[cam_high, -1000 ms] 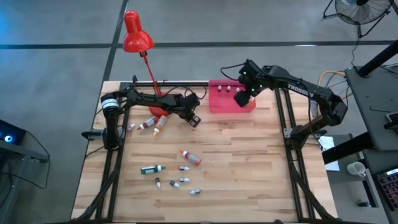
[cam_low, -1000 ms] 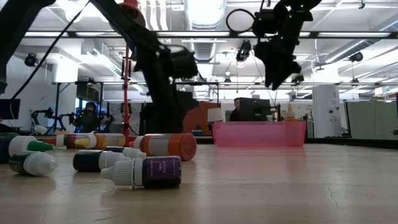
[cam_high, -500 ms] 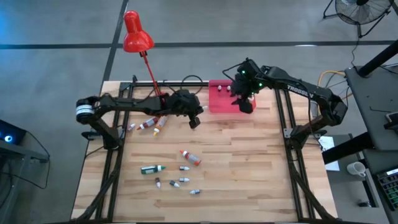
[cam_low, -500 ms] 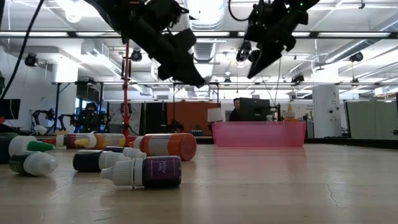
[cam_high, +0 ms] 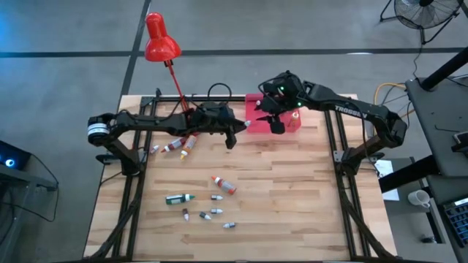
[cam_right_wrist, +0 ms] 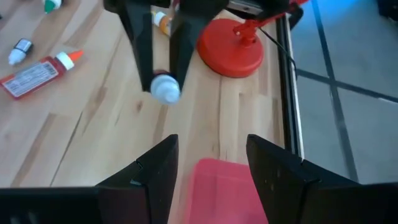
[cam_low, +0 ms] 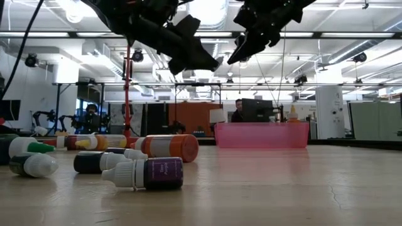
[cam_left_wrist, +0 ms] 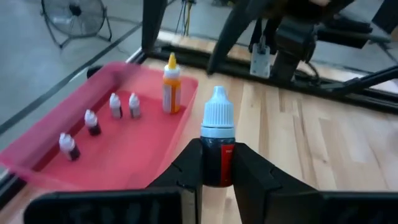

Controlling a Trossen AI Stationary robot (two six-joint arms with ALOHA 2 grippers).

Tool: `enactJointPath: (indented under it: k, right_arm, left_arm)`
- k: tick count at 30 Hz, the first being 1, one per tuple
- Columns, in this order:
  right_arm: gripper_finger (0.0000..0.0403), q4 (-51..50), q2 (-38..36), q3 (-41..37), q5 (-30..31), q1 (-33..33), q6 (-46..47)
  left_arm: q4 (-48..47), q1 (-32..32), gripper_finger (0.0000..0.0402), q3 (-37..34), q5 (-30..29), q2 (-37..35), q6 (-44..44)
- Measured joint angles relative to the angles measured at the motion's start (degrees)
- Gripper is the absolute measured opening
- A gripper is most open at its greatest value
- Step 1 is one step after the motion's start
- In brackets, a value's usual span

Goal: Pick & Place food coloring
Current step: Put the small red food coloring bottle into the red bin

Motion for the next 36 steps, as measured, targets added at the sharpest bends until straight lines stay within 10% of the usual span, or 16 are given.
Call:
enactJointPath:
  k: [36]
  right_arm:
    - [0.0108, -1.9, 0.1, 0.0, -4.2, 1.2, 8.1]
  left_arm:
    - [9.0, 1.7, 0.0048, 3.2, 4.4, 7.5, 2.8]
